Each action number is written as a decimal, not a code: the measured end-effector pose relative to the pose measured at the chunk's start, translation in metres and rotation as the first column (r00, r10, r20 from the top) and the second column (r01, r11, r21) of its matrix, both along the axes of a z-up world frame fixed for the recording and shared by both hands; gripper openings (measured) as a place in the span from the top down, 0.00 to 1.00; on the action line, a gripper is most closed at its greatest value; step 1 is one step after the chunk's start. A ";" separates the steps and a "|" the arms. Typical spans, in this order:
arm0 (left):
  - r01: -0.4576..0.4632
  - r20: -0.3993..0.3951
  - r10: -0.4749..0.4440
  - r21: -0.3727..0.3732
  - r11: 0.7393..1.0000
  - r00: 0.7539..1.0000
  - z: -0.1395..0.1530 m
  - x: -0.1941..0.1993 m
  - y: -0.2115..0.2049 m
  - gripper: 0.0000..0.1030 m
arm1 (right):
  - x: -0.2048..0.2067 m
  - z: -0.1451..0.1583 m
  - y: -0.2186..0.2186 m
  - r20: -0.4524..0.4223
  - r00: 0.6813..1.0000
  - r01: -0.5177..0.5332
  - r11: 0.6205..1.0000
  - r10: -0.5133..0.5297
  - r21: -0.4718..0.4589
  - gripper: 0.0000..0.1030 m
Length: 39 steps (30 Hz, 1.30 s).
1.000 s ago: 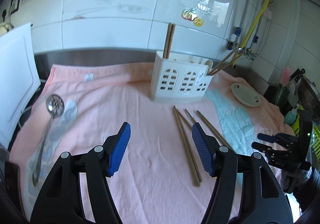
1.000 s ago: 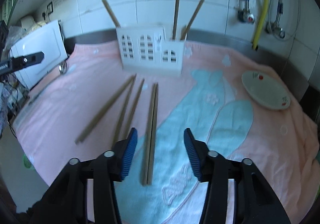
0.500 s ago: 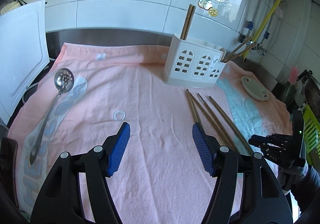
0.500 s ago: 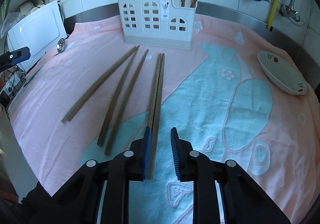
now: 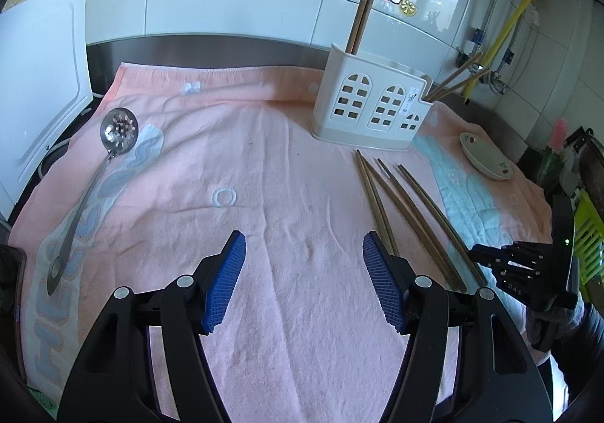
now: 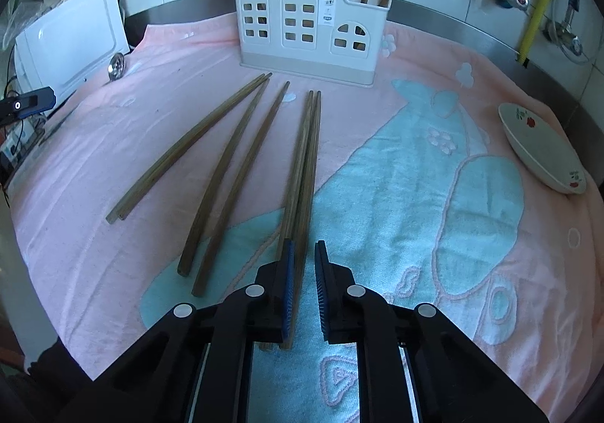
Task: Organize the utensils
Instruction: 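Lower both tools onto separate wooden chopsticks on the towel and close their fingers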
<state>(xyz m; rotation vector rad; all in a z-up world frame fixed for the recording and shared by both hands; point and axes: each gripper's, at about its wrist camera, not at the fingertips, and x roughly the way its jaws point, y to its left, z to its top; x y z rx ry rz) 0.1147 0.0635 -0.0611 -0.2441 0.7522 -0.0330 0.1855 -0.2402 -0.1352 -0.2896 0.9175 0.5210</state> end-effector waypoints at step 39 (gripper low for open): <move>0.097 -0.163 -0.109 -0.084 0.992 0.981 -0.059 0.045 -0.089 0.77 | -0.009 -0.003 -0.026 -0.014 0.997 0.074 0.996 -0.073 0.043 0.94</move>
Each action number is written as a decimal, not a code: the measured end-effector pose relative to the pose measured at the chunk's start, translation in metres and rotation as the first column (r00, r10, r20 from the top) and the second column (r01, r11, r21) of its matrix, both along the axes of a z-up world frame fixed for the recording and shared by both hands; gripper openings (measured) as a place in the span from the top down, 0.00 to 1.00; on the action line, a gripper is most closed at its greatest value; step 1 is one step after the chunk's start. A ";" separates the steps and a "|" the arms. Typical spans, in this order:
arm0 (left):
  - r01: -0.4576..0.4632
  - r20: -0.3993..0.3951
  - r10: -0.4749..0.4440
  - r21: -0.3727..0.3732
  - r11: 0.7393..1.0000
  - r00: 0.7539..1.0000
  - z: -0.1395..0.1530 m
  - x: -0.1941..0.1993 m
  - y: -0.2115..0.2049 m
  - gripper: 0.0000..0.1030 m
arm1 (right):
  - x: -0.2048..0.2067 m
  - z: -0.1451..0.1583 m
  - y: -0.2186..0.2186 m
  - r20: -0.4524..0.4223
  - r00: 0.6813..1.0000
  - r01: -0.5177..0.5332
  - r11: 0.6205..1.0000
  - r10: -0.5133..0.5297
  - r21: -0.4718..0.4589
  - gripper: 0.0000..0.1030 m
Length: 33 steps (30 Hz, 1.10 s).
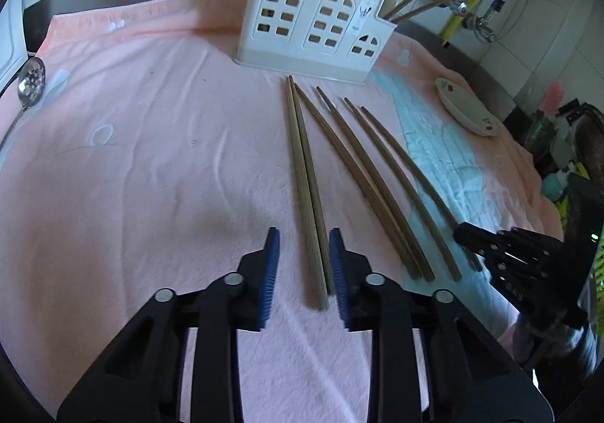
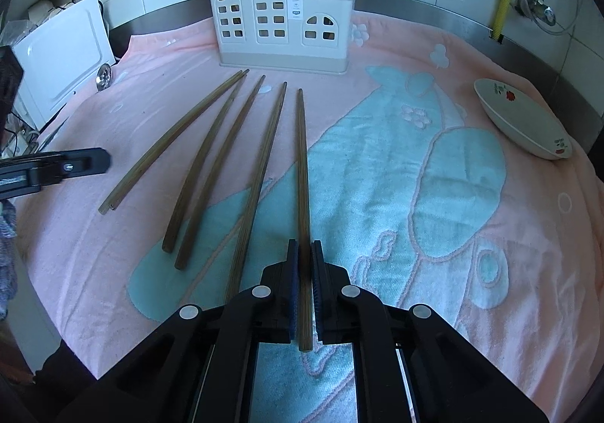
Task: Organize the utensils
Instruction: 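Lower both tools onto separate wooden chopsticks on the towel and close their fingers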
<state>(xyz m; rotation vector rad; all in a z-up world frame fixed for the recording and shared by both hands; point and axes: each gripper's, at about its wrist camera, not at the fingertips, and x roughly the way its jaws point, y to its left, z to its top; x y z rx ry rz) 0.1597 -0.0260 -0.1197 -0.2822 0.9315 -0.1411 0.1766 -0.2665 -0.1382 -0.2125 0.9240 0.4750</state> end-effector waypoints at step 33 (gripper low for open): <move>-0.003 -0.003 0.004 0.173 0.985 1.000 -0.009 0.026 -0.021 0.94 | -0.006 0.000 0.004 0.038 0.999 0.006 1.000 -0.005 -0.015 0.94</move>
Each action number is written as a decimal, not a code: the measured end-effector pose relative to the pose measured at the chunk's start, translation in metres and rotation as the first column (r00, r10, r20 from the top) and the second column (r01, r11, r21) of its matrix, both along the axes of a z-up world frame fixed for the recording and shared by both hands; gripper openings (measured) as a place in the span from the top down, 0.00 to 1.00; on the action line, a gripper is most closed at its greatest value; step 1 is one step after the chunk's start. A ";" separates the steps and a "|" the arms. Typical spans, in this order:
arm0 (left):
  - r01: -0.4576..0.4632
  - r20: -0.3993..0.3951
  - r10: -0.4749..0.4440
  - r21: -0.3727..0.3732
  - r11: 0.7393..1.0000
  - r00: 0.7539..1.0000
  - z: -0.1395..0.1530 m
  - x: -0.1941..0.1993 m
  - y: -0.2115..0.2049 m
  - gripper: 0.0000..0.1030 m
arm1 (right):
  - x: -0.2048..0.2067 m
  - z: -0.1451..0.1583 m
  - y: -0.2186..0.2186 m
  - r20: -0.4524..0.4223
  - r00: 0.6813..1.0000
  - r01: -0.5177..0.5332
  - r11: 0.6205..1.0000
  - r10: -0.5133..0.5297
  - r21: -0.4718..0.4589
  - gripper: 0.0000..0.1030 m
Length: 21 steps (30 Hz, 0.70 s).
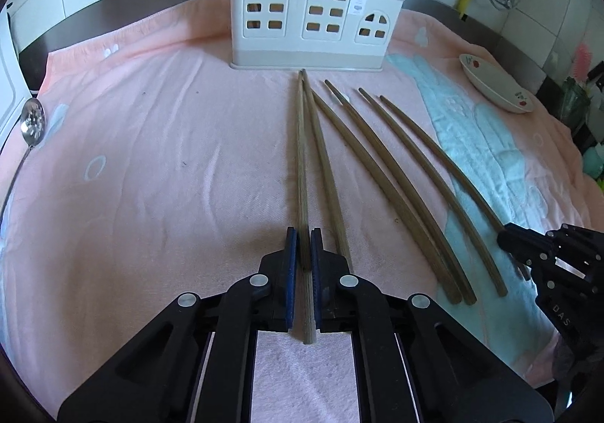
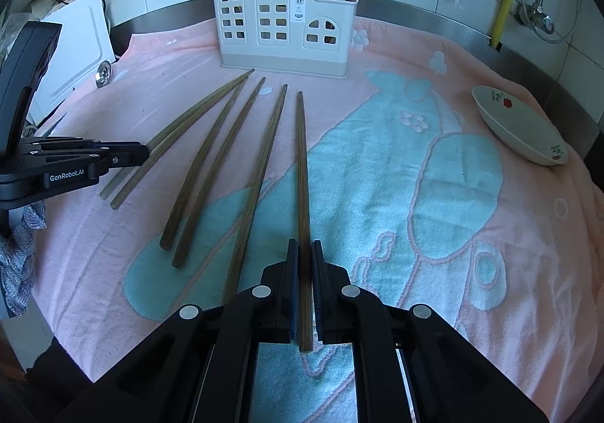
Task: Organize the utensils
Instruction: 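Lower both tools onto separate wooden chopsticks on the towel and close their fingers, then lift the chopsticks with both tools and carry them over the white holder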
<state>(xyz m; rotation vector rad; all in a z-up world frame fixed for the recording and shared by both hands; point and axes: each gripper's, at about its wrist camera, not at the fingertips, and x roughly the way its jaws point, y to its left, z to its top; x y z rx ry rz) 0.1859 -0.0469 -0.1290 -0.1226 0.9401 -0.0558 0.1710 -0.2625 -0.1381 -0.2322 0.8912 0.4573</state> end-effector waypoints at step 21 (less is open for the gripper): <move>0.123 0.288 -0.109 -0.030 0.992 0.951 0.117 -0.022 0.025 0.95 | 0.021 0.126 0.015 0.209 0.978 -0.025 0.994 0.001 0.111 0.94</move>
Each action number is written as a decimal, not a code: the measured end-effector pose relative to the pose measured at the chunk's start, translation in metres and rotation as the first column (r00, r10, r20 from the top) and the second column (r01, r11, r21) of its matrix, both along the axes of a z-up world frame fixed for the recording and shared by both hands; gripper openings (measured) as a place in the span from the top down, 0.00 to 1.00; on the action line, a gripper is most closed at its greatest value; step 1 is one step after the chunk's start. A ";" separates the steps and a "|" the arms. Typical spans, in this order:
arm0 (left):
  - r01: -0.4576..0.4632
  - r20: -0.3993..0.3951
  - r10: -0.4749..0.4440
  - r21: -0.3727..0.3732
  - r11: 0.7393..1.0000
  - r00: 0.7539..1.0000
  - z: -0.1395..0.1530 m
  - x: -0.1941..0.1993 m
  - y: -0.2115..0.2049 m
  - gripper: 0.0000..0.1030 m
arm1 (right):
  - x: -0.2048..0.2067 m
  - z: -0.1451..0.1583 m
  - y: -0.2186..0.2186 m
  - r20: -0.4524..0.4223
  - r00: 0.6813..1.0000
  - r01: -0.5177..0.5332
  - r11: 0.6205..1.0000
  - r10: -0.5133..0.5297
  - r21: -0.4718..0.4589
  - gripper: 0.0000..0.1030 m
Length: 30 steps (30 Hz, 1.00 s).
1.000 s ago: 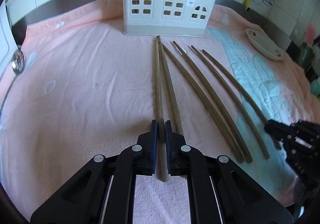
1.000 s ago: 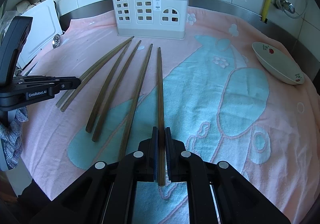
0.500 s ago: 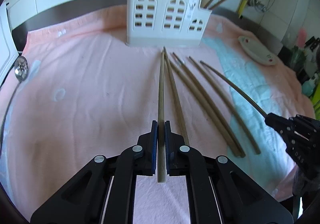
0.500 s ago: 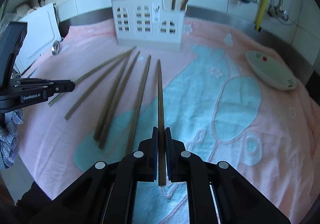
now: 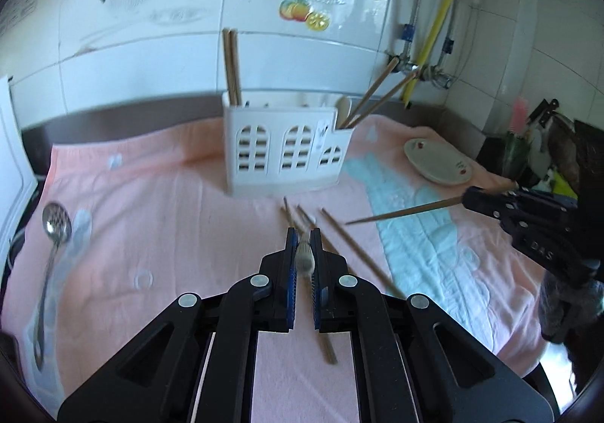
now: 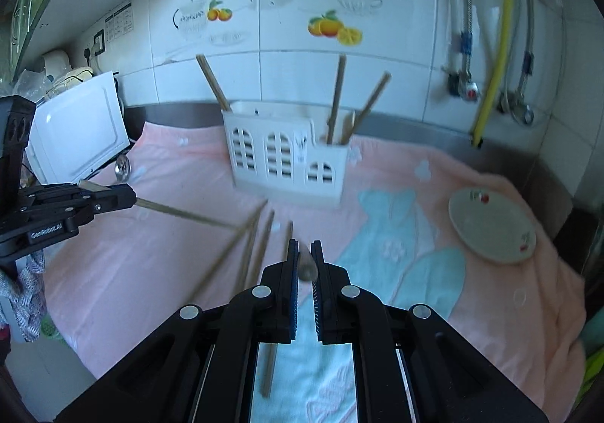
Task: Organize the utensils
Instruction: 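Lift the chopsticks with both tools and carry them over the white holder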
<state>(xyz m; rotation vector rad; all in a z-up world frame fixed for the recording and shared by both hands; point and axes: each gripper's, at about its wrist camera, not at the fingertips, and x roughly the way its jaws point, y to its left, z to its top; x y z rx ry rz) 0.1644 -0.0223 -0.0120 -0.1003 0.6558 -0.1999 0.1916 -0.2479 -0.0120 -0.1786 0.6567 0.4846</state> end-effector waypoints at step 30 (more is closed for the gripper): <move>0.023 0.222 -0.041 0.084 0.996 0.974 0.165 0.070 0.009 0.95 | 0.105 0.144 0.045 0.082 0.997 -0.007 1.000 0.006 0.006 0.94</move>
